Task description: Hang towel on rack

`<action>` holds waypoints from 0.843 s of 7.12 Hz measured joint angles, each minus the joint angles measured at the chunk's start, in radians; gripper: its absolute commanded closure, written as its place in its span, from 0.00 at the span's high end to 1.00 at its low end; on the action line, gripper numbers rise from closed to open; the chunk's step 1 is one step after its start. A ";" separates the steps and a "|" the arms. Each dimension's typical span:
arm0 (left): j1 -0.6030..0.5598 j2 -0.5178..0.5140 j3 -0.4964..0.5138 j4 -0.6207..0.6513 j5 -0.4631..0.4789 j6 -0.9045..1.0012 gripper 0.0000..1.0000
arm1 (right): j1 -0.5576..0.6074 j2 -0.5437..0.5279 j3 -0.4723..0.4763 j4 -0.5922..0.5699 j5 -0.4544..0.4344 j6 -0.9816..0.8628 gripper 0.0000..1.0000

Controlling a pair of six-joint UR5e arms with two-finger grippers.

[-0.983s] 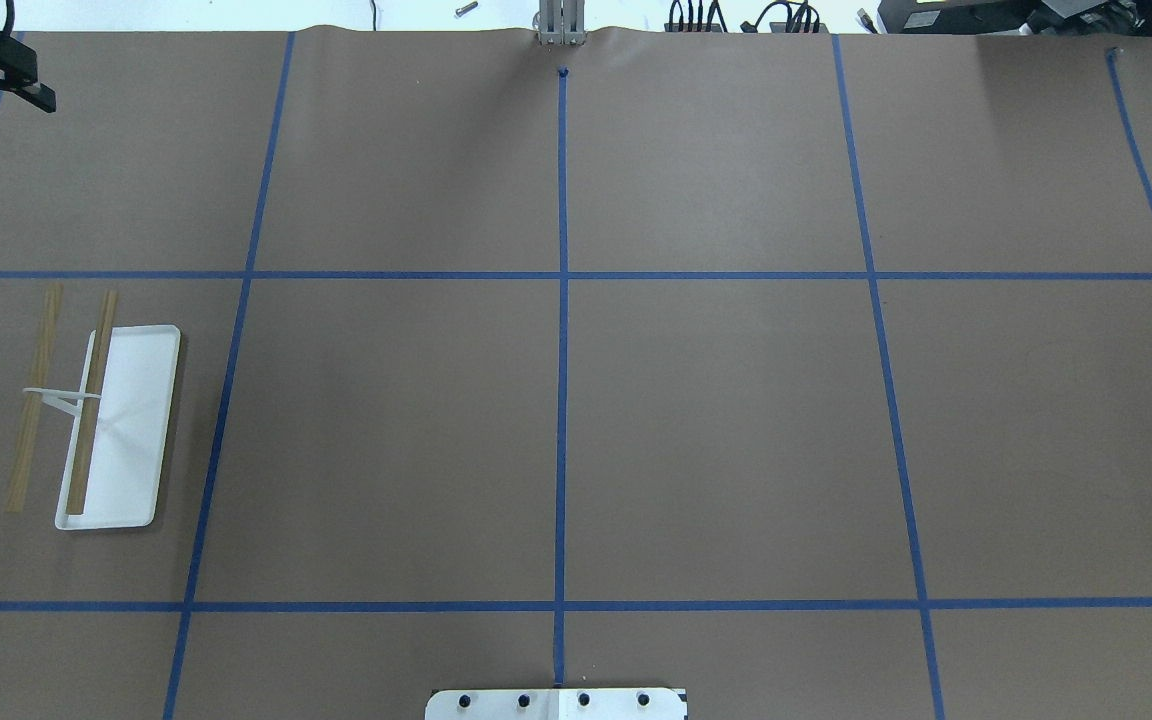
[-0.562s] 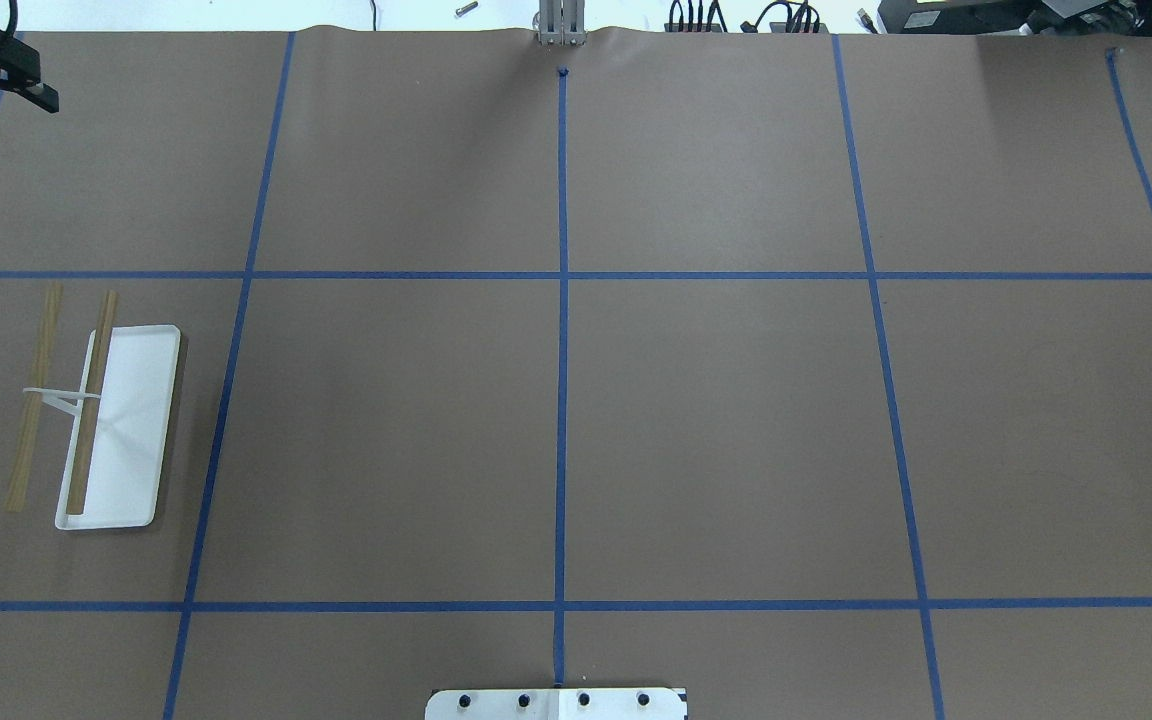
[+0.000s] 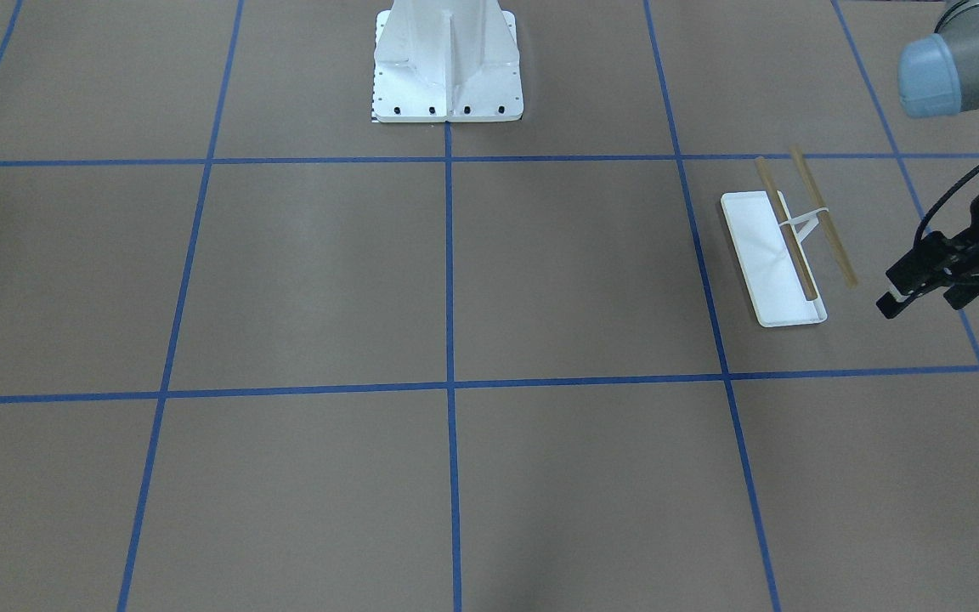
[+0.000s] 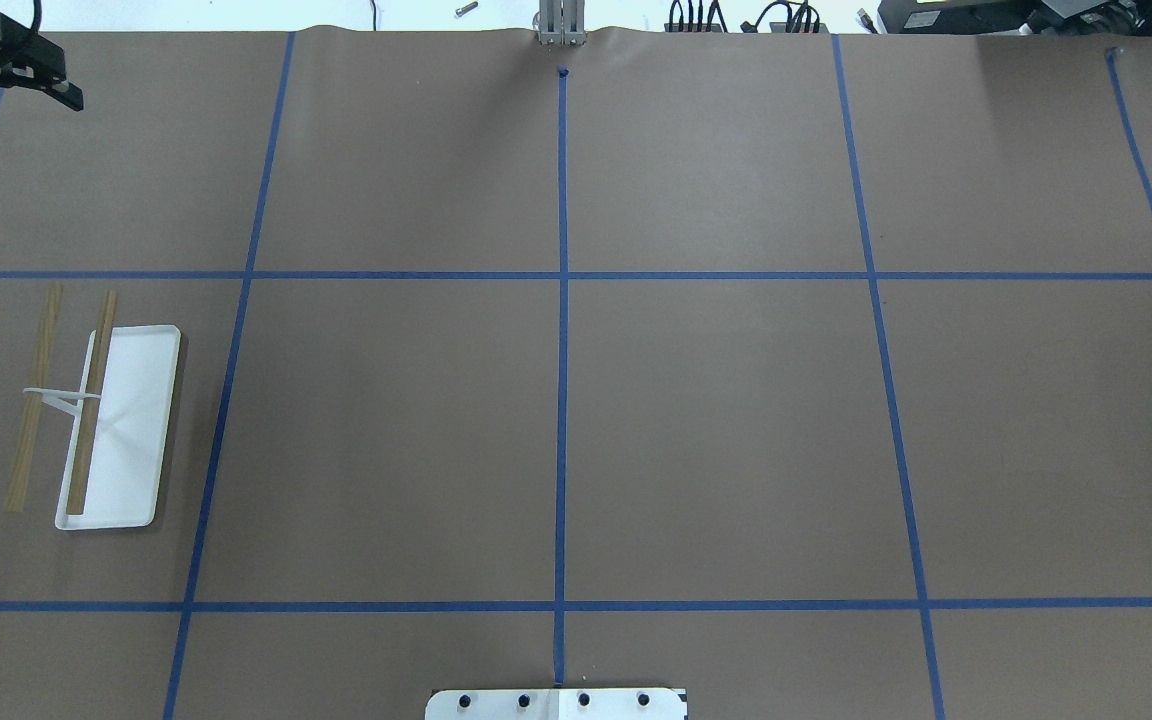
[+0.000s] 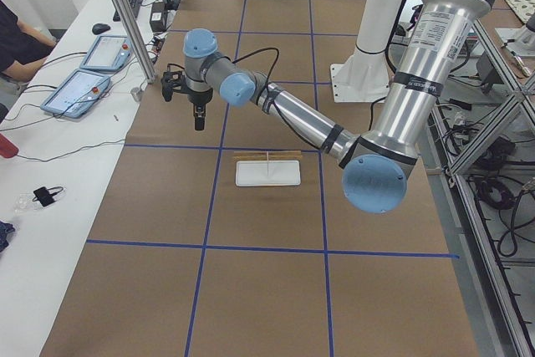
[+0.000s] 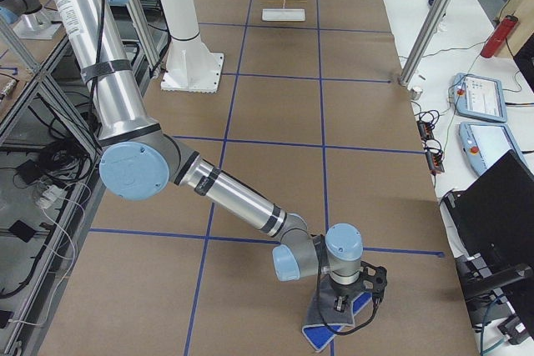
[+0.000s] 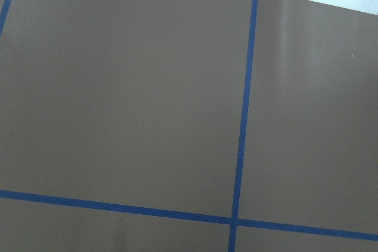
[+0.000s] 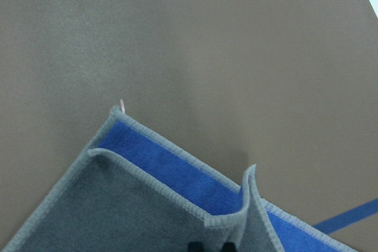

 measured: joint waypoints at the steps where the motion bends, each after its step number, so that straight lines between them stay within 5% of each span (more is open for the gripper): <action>1: 0.025 -0.015 0.002 -0.022 0.001 -0.046 0.99 | 0.005 0.023 0.003 0.000 0.075 0.031 0.00; 3: 0.079 -0.066 0.025 -0.088 0.000 -0.140 0.99 | 0.036 0.064 0.074 0.011 0.248 0.103 0.00; 6: 0.189 -0.182 0.074 -0.189 0.001 -0.381 0.99 | 0.042 0.138 0.345 0.016 0.463 0.355 0.00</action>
